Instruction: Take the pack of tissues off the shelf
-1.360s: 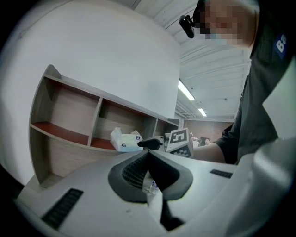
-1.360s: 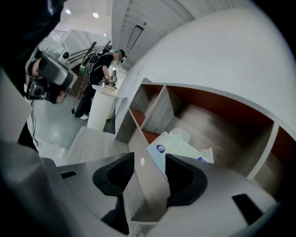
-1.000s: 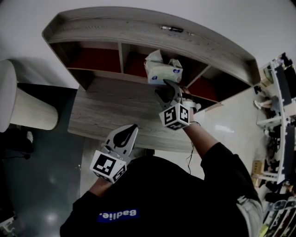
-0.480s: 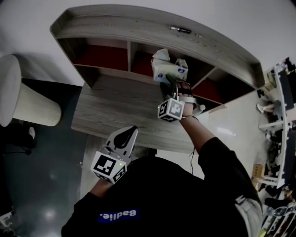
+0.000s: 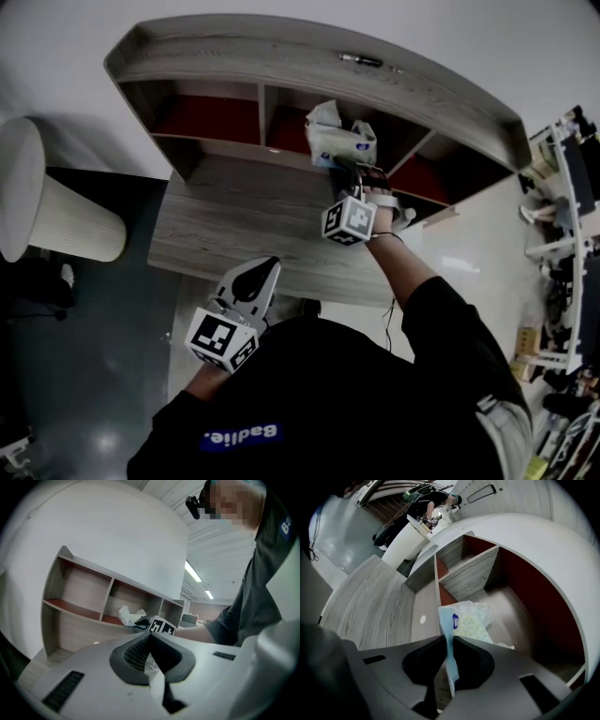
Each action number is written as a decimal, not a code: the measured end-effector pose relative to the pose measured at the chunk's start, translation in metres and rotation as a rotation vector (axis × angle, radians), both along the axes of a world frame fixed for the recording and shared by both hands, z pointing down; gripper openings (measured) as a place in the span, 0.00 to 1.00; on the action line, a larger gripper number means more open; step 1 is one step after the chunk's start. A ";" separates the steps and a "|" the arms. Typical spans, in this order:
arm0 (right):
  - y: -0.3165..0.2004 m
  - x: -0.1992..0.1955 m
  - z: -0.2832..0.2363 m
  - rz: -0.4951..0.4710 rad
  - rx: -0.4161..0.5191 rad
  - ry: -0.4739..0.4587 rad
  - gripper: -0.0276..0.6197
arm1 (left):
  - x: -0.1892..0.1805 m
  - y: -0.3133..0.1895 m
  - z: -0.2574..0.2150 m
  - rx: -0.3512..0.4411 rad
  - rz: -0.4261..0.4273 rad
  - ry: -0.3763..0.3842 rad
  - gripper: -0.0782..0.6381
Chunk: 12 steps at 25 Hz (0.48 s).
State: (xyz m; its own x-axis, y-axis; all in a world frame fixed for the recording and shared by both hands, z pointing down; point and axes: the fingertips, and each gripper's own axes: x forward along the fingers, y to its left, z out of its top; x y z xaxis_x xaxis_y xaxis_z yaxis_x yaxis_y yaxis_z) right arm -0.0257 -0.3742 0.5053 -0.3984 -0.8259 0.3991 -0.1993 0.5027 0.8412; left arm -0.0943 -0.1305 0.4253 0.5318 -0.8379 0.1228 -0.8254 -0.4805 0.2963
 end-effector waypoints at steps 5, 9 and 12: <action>0.014 0.004 -0.008 -0.015 0.000 -0.030 0.14 | 0.003 0.005 0.000 0.005 0.022 0.004 0.11; 0.029 0.007 -0.024 -0.035 0.011 -0.081 0.13 | 0.007 0.008 0.000 0.008 0.043 0.002 0.11; 0.040 0.010 -0.034 -0.047 0.008 -0.124 0.13 | 0.010 0.010 -0.002 0.017 0.056 0.004 0.11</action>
State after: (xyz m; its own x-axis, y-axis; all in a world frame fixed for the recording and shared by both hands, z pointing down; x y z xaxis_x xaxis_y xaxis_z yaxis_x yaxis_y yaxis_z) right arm -0.0157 -0.3339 0.4709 -0.4829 -0.8079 0.3378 -0.2782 0.5073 0.8156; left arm -0.0844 -0.1208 0.4237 0.5781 -0.8090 0.1065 -0.7962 -0.5307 0.2905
